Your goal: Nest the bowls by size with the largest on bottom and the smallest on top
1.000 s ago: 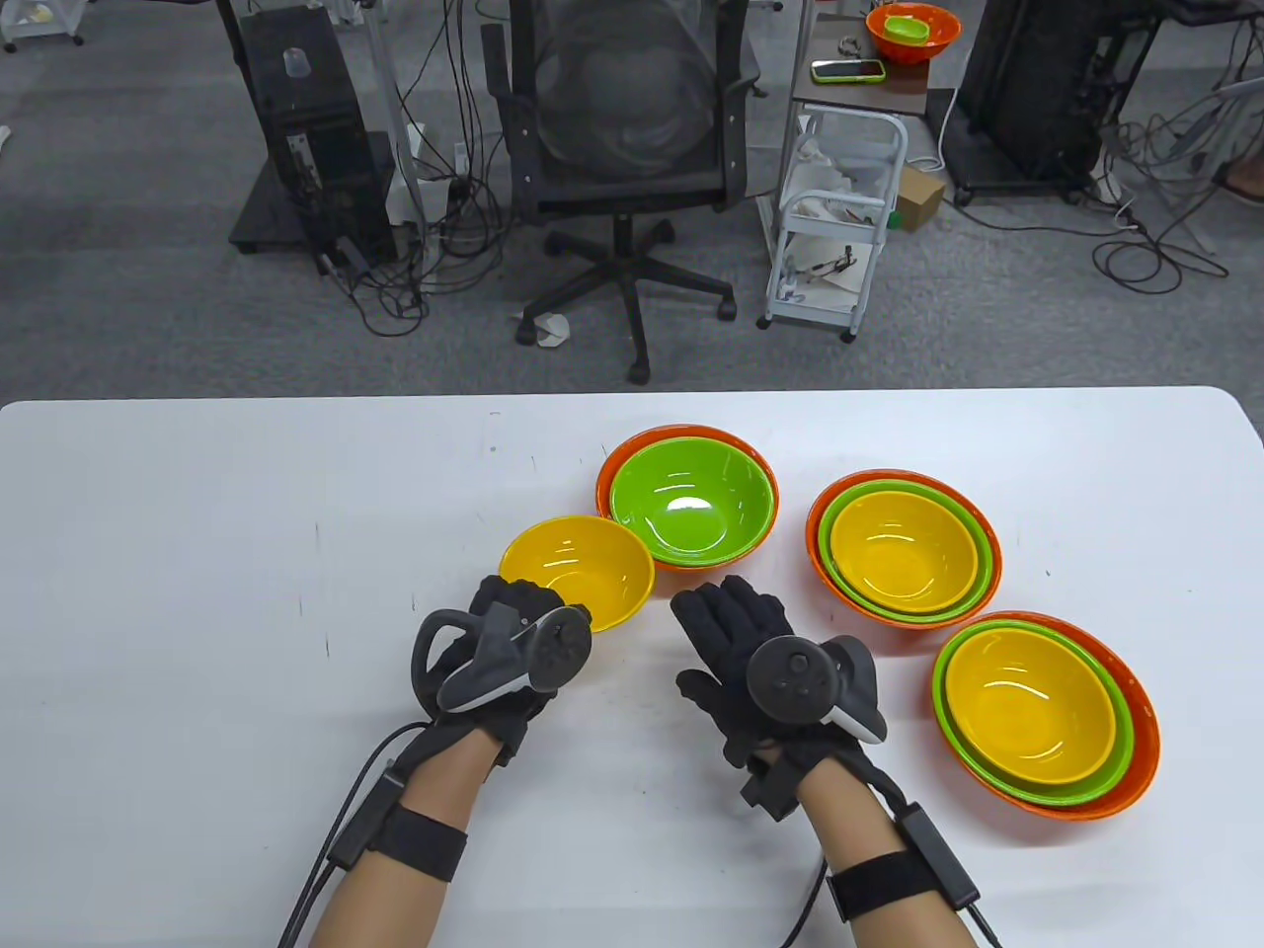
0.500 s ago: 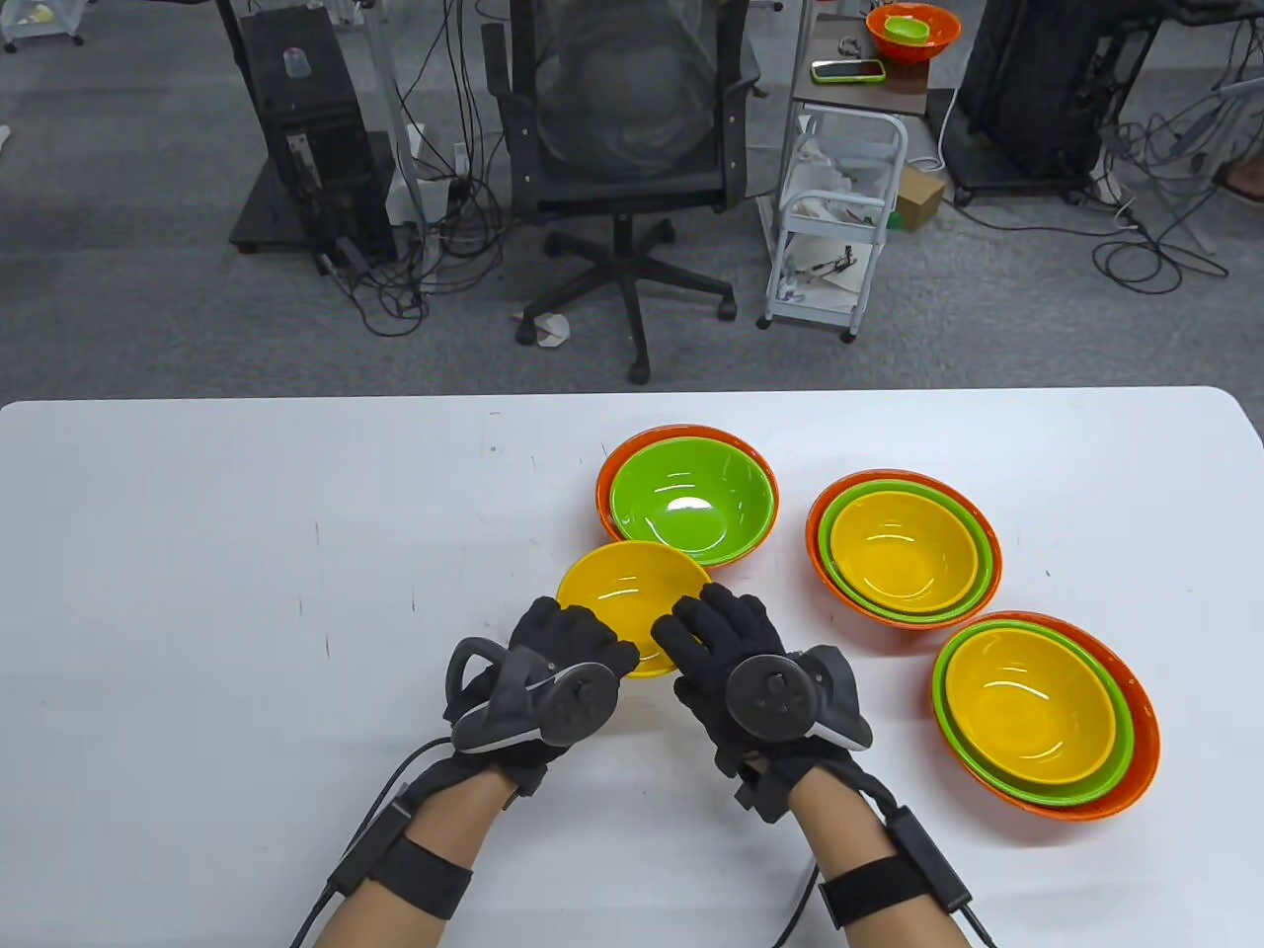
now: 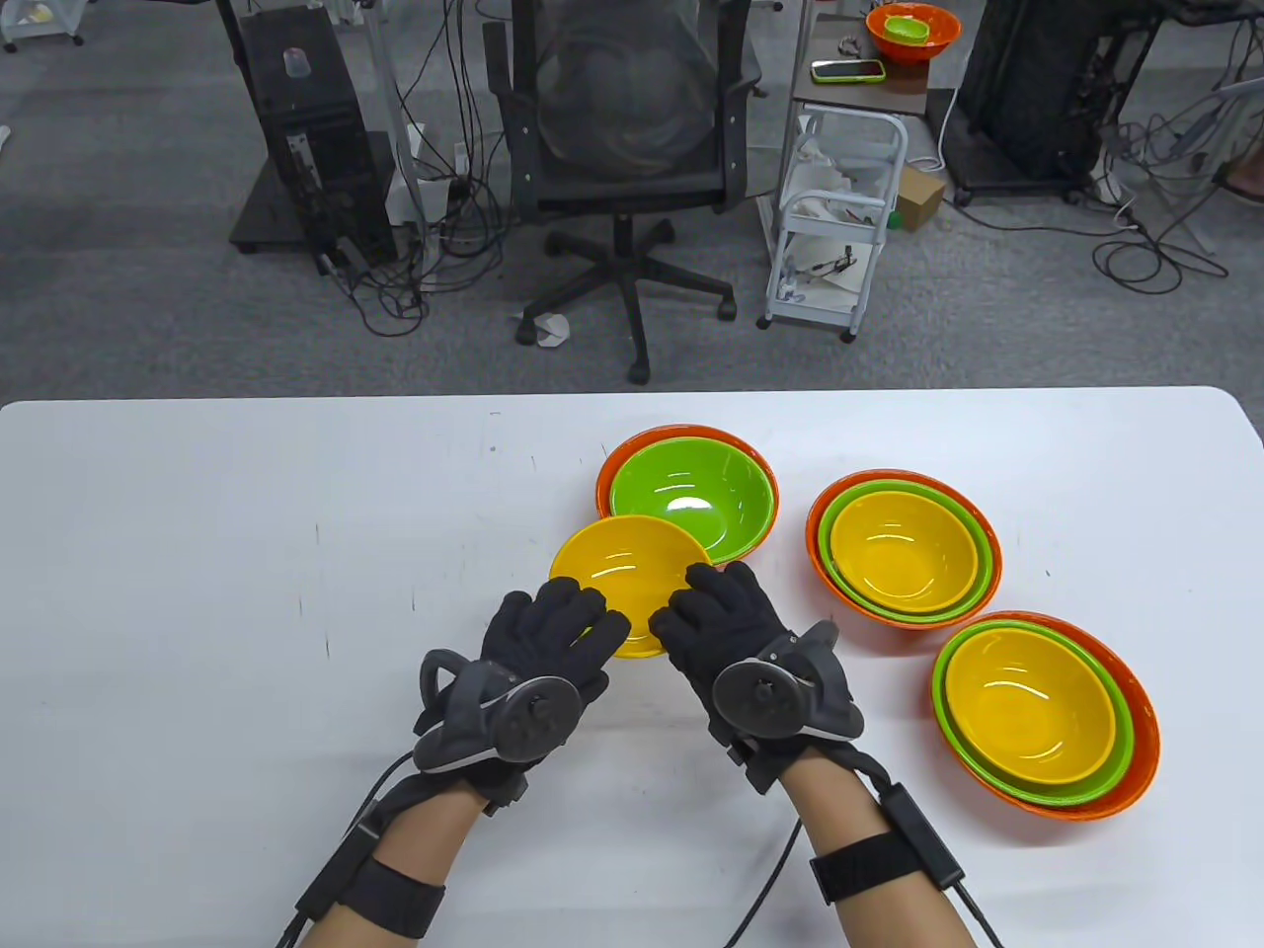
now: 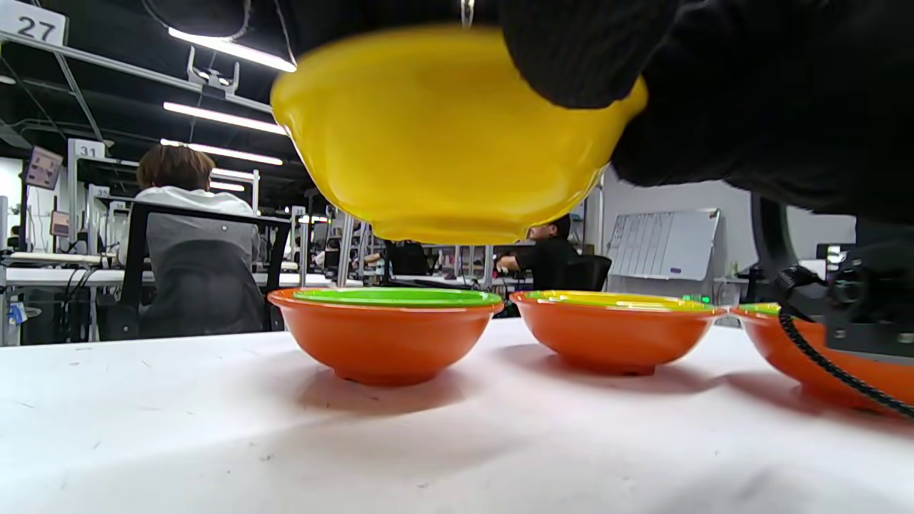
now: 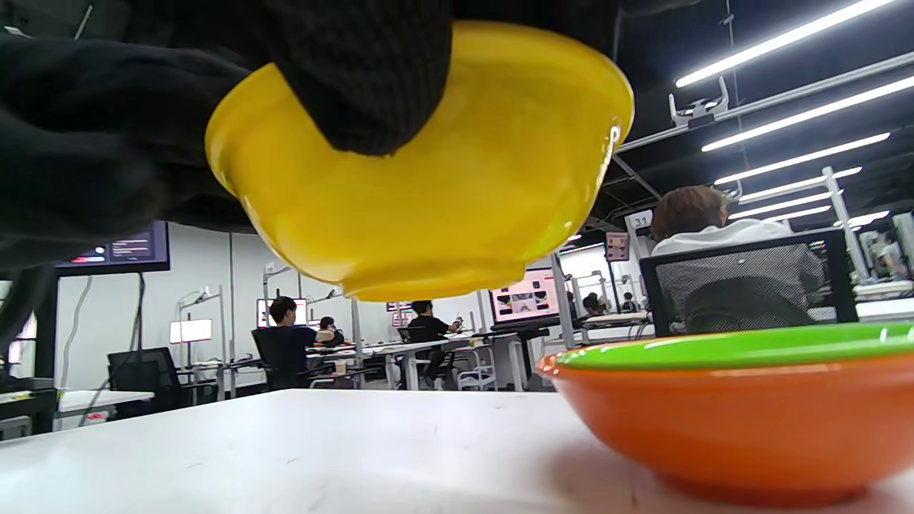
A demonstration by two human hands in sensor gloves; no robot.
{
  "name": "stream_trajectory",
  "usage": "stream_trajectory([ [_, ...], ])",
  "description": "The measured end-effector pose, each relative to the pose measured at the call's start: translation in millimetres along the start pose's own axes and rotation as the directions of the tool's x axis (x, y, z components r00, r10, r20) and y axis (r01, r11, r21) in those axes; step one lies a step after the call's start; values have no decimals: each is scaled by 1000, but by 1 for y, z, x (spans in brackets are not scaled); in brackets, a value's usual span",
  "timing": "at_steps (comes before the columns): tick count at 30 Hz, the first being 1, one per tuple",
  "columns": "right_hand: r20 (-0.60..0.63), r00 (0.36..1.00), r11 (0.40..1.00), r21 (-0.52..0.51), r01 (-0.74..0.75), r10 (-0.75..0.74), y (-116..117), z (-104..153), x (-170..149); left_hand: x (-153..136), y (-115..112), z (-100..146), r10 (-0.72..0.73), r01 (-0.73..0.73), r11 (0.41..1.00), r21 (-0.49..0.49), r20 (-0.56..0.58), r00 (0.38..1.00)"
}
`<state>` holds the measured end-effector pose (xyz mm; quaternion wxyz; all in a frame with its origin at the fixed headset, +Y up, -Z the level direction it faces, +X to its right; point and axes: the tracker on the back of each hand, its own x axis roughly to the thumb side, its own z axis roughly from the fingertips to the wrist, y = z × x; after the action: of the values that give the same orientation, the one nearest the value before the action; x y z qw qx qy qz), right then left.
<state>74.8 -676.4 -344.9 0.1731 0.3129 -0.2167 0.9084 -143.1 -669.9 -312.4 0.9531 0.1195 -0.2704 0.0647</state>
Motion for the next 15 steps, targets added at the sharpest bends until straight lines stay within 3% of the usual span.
stream_trajectory([
  [7, -58, 996, 997, -28, -70, 68, -1, -37, -8, -31, 9, 32, 57, -58, 998, -5, -94, 994],
  [15, -251, 960, 992, -2, -125, 121, 14, -69, -41, -65, -7, 61, 115, -137, 986, -90, -222, 968],
])
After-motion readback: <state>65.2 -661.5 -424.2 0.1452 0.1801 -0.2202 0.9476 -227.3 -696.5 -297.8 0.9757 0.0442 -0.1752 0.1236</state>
